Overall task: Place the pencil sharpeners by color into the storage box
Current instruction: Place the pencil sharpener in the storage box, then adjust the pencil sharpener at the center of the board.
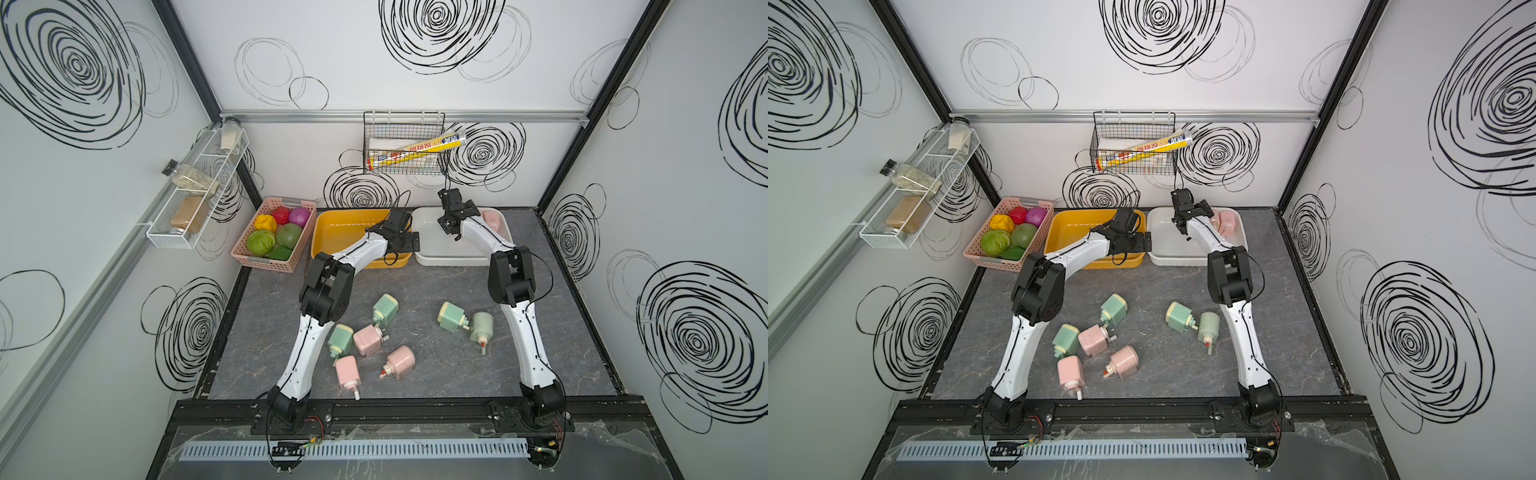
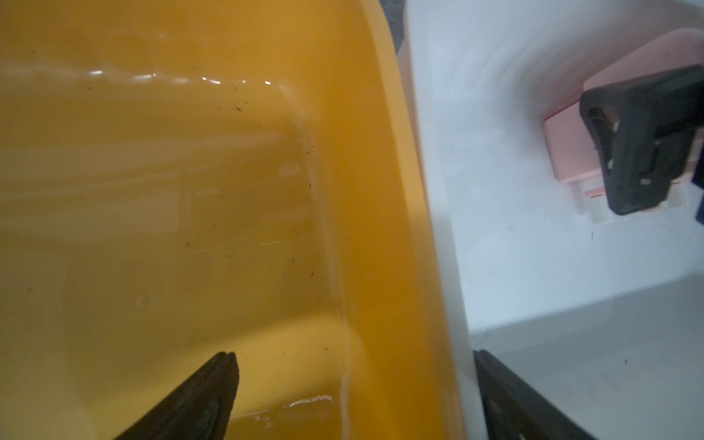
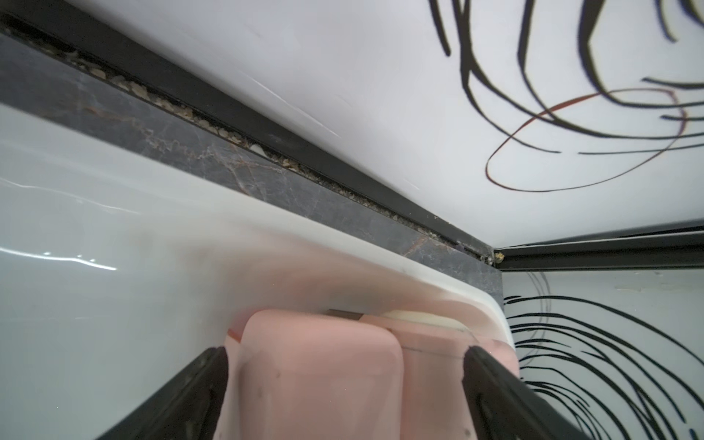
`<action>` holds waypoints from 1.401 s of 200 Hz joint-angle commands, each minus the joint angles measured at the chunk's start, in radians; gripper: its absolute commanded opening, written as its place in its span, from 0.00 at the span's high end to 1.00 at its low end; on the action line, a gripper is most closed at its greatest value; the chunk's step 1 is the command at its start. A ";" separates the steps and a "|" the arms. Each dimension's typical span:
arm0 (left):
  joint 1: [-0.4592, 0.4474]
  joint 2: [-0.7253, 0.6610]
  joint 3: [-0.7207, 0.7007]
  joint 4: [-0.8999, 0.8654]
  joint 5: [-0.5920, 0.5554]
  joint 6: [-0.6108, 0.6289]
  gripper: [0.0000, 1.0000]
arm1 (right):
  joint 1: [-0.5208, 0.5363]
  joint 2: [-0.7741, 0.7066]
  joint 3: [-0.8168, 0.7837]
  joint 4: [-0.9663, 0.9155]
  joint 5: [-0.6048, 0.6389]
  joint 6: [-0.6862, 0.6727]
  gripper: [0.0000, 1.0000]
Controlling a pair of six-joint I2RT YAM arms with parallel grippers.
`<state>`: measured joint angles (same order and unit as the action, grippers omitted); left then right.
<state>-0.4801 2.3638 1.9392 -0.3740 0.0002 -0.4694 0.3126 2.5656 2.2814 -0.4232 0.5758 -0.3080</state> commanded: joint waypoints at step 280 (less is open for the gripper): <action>-0.259 -0.778 -0.651 -0.127 -0.196 0.169 0.01 | 0.024 -1.421 -1.553 0.438 -0.596 0.610 0.00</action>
<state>-0.6674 1.6840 1.3495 -0.4431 -0.1032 -0.3023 0.3374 1.2102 0.7670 0.0551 -0.1024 0.2710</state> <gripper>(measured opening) 0.992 0.997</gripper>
